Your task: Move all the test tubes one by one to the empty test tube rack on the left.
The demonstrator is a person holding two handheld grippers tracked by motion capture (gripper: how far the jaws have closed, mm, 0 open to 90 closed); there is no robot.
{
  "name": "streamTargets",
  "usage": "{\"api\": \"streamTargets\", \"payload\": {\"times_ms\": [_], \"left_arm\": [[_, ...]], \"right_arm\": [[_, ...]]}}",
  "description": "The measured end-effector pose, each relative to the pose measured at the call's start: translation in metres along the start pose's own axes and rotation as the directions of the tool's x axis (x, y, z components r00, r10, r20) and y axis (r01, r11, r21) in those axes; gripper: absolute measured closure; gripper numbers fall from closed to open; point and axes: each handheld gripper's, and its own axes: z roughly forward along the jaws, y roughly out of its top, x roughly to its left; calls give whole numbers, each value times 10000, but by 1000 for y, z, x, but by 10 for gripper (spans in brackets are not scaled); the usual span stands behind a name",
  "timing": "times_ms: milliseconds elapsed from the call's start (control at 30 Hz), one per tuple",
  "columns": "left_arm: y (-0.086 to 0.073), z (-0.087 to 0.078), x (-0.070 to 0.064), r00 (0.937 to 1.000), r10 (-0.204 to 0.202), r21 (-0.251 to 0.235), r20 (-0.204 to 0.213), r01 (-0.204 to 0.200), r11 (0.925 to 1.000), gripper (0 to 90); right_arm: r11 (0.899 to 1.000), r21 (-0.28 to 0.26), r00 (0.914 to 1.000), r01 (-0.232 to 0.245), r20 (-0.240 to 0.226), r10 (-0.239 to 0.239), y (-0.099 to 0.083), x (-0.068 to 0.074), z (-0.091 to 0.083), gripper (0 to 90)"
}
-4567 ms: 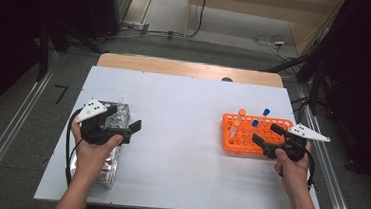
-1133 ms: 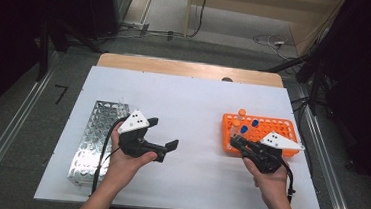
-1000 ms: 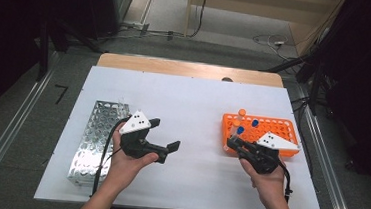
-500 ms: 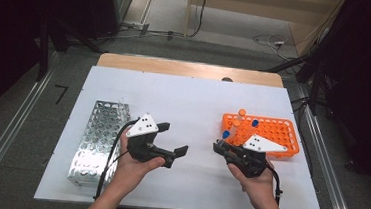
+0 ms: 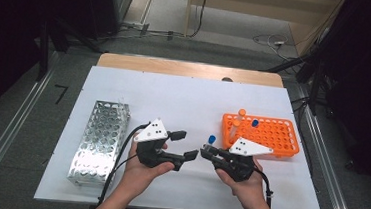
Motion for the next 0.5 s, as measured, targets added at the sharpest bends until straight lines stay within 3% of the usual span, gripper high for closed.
{"api": "streamTargets", "payload": {"times_ms": [400, 500], "left_arm": [[-3, 13, -6, 9976, 316, 280, 614, -333, 9991, 615], [-4, 15, -6, 9973, 419, 346, 608, -441, 9984, 663]], "right_arm": [[9993, 237, 9967, 306, -756, -288, 1, 17, 11, 752], [9989, 291, 9954, 359, -903, -331, 1, 20, 13, 751]]}}
